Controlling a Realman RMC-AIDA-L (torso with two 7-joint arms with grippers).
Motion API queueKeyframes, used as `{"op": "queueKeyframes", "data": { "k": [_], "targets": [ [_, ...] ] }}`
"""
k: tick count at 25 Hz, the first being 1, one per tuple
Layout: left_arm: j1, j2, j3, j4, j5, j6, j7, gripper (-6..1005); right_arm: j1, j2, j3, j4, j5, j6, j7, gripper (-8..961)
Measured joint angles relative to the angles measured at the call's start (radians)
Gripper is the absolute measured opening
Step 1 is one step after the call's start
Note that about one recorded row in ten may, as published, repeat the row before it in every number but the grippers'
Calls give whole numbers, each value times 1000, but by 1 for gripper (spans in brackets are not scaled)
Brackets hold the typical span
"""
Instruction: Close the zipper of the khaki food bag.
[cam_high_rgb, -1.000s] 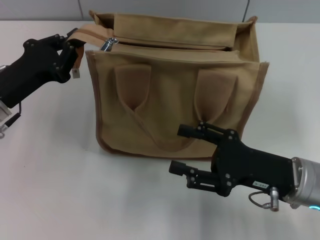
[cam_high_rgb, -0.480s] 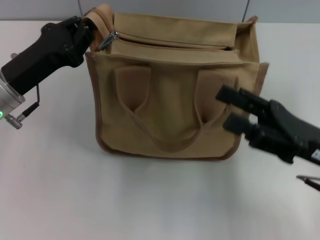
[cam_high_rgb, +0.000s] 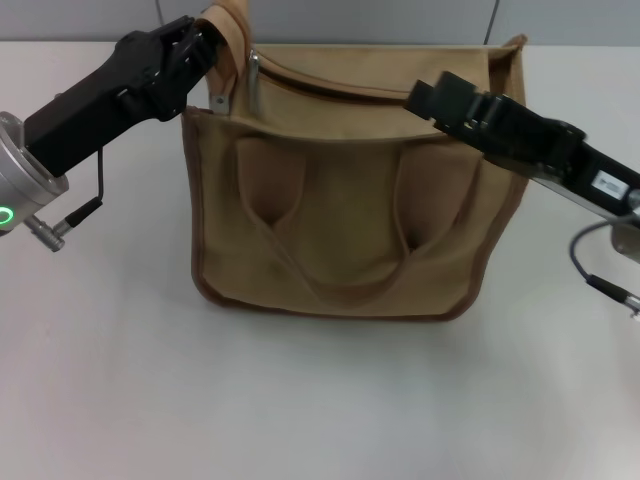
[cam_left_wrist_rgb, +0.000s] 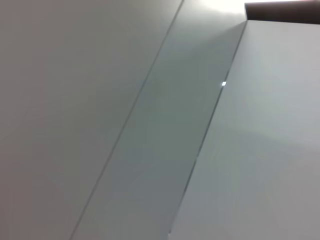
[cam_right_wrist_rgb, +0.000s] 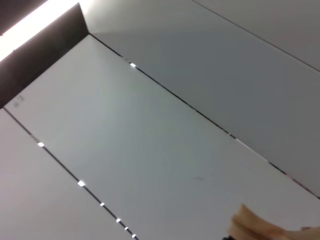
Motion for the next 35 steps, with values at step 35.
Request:
{"op": "queueKeyframes", "data": {
  "k": [35],
  "targets": [
    [-69,-2,46,3,1,-30,-58,37,168,10,-44,110,-6,308,-123,748]
  ]
}}
